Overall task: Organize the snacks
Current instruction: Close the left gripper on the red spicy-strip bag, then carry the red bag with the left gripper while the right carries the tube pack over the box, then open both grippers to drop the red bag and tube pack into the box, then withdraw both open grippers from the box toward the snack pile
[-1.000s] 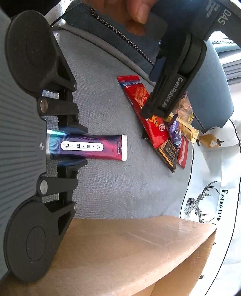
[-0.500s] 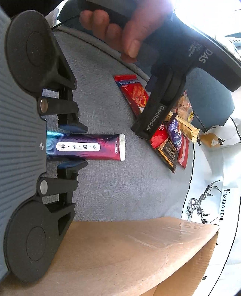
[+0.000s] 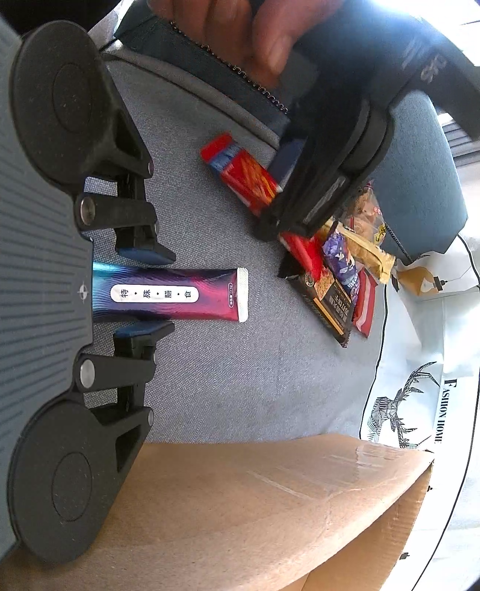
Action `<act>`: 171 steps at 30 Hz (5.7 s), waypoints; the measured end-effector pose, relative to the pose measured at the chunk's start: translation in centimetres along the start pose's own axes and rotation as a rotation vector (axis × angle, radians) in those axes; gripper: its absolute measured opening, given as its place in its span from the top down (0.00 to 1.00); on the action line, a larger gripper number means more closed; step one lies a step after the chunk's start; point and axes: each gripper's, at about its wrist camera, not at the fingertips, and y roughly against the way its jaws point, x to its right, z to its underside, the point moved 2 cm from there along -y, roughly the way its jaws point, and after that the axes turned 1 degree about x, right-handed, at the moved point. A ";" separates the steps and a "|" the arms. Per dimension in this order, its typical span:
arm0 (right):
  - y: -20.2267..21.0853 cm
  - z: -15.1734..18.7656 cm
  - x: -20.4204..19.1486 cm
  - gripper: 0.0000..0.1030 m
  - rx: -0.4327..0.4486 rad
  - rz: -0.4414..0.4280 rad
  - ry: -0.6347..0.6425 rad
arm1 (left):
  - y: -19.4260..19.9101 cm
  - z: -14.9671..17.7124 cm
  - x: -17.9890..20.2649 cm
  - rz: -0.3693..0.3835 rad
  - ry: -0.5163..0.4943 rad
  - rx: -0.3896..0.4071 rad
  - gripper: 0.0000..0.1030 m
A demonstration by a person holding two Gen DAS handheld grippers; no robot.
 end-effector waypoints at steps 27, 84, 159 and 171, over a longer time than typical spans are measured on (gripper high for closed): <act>0.2 -0.1 0.0 0.76 0.012 0.006 0.008 | -0.5 0.7 2.3 -0.075 -0.179 0.028 0.49; 19.3 -4.9 16.8 0.81 0.518 0.242 -0.068 | 13.6 -0.2 14.3 0.140 -0.094 0.660 0.50; 18.8 -2.1 20.8 0.20 0.552 0.391 -0.211 | 12.2 2.4 24.0 0.290 -0.295 0.734 0.23; 17.6 -2.7 17.1 0.16 0.573 0.464 -0.200 | 12.4 2.2 20.3 0.214 -0.257 0.698 0.17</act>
